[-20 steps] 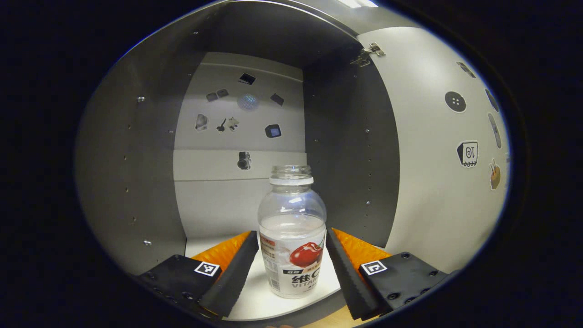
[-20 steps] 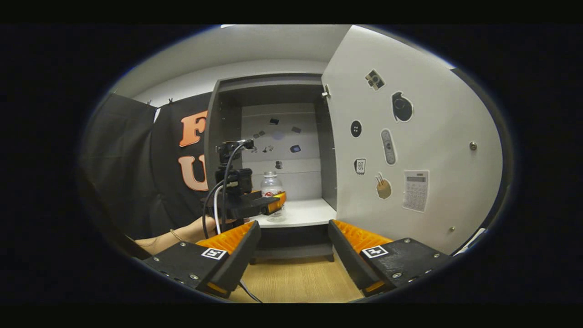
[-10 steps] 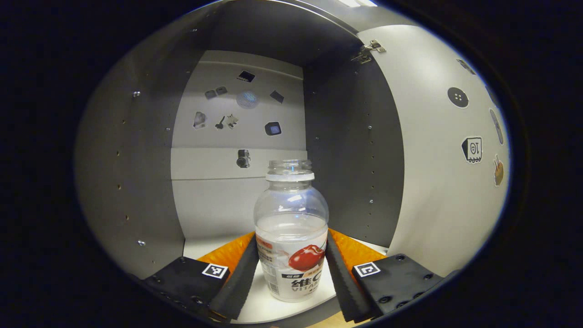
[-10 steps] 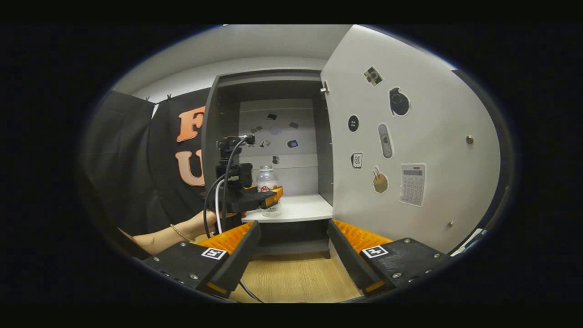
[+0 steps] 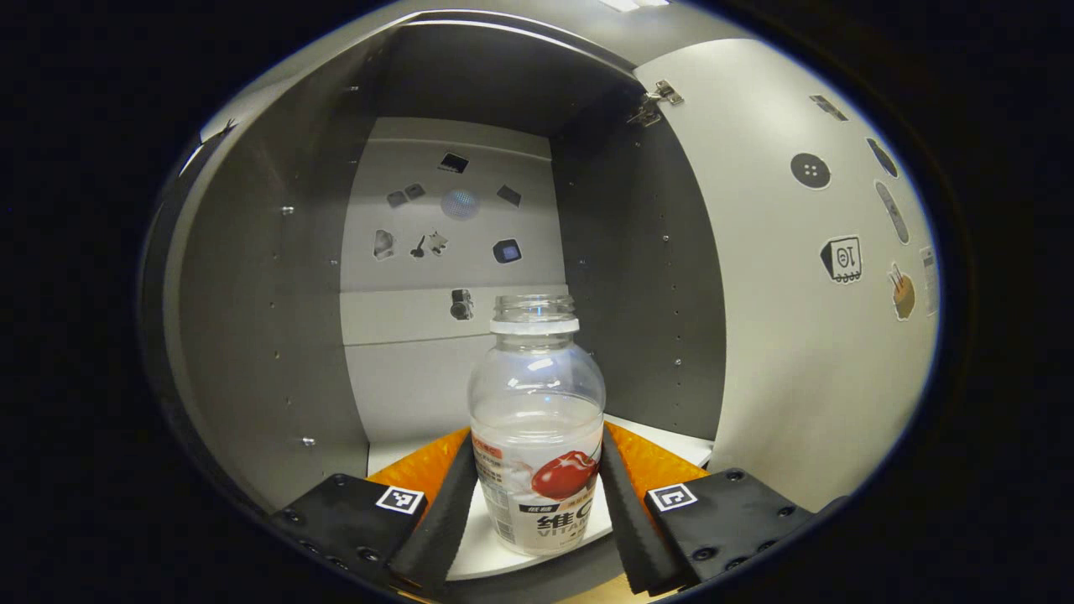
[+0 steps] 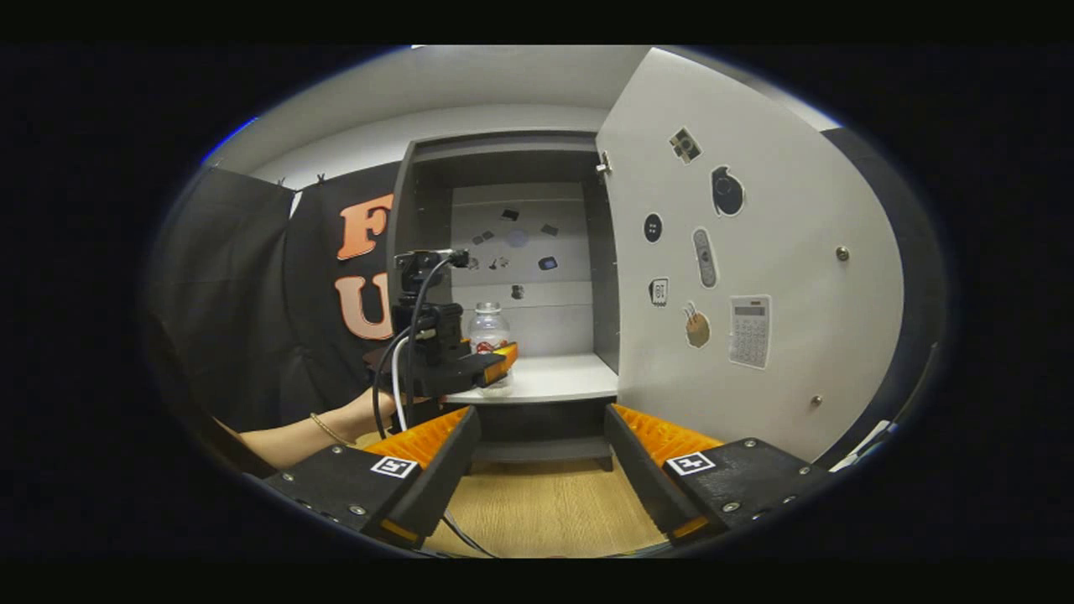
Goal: Open the cabinet door with the right hand, grasp the bottle in the cabinet with the left hand and place it on the coaster, then close the cabinet door with the right hand.
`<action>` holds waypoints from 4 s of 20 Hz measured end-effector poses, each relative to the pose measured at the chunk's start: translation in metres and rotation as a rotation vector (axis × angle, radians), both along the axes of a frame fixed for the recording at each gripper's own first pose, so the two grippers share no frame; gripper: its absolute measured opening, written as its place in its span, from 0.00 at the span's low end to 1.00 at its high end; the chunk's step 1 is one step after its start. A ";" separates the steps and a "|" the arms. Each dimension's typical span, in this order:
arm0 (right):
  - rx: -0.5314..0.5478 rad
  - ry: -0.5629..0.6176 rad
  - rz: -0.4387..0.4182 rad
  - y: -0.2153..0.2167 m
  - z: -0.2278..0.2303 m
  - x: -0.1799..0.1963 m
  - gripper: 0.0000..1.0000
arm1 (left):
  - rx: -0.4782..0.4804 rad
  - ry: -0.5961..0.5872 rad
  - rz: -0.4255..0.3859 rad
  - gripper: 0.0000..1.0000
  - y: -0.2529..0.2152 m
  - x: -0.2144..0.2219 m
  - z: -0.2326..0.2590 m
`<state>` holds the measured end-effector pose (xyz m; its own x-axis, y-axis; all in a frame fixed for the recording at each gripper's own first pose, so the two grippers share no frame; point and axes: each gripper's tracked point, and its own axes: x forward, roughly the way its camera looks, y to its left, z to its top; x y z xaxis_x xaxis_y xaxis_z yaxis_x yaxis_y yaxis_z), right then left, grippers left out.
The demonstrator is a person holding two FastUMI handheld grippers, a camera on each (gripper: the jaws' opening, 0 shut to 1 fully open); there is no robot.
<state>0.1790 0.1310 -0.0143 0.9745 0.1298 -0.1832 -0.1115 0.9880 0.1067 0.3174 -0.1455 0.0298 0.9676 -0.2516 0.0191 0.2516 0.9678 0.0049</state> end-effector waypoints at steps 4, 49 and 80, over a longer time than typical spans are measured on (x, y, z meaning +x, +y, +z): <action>-0.002 -0.008 0.044 0.003 0.000 -0.016 0.92 | -0.007 -0.011 0.025 0.82 0.006 -0.034 0.000; -0.067 0.108 -0.054 0.102 -0.065 -0.064 0.92 | -0.074 0.163 0.138 0.82 0.116 -0.256 -0.307; -0.015 0.188 0.007 0.104 -0.088 -0.064 0.93 | -0.028 0.206 0.166 0.94 0.118 -0.241 -0.316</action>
